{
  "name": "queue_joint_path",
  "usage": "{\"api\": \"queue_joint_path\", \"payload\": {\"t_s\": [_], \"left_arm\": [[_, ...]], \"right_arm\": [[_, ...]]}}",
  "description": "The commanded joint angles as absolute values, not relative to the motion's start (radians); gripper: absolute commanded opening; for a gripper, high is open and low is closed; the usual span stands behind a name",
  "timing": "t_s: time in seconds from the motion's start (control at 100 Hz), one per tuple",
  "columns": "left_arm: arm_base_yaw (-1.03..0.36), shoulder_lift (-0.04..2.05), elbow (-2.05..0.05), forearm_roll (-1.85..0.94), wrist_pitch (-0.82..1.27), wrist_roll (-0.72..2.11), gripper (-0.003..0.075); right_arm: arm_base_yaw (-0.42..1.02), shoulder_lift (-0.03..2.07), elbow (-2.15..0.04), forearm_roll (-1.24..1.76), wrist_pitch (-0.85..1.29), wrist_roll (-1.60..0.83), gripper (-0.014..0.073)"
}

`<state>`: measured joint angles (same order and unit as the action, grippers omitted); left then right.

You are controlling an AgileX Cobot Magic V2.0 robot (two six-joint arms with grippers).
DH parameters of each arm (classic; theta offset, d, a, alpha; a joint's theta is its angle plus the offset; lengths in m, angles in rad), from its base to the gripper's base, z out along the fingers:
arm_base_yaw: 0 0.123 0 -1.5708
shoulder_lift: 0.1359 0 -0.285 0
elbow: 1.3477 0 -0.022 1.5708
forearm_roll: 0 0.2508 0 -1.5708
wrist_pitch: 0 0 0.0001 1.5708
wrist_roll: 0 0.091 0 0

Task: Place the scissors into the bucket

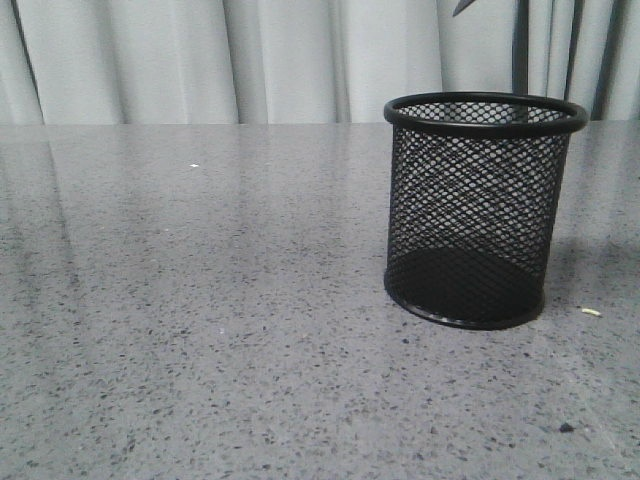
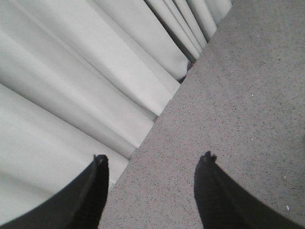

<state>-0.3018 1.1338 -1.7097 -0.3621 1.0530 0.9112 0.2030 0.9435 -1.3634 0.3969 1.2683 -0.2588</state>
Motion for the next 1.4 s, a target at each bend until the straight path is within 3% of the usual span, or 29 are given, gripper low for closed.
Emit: {"api": "queue_joint_path", "payload": {"t_s": [0.0,0.58,1.09,1.21,1.39], "left_arm": [[-0.298,1.12,-1.739,-0.396,0.983,0.898,0.0377],[-0.298,1.123,-1.737,-0.396,0.983,0.898,0.0377],[-0.298,1.123,-1.737,-0.396,0.983,0.898,0.0377],[-0.298,1.123,-1.737,-0.396,0.983,0.898,0.0377],[-0.298,1.123,-1.737,-0.396,0.983,0.898,0.0377]], "right_arm": [[0.235,0.932,-1.393,0.382,1.295,-0.239,-0.0055],[0.296,0.944,-1.293,0.325,1.295,-0.203,-0.0055],[0.296,1.116,-1.293,0.359,1.28,-0.221,-0.0053],[0.296,1.13,-1.295,0.399,1.249,-0.249,0.0016],[0.296,1.133,-1.335,0.404,1.235,-0.253,0.0225]]}}
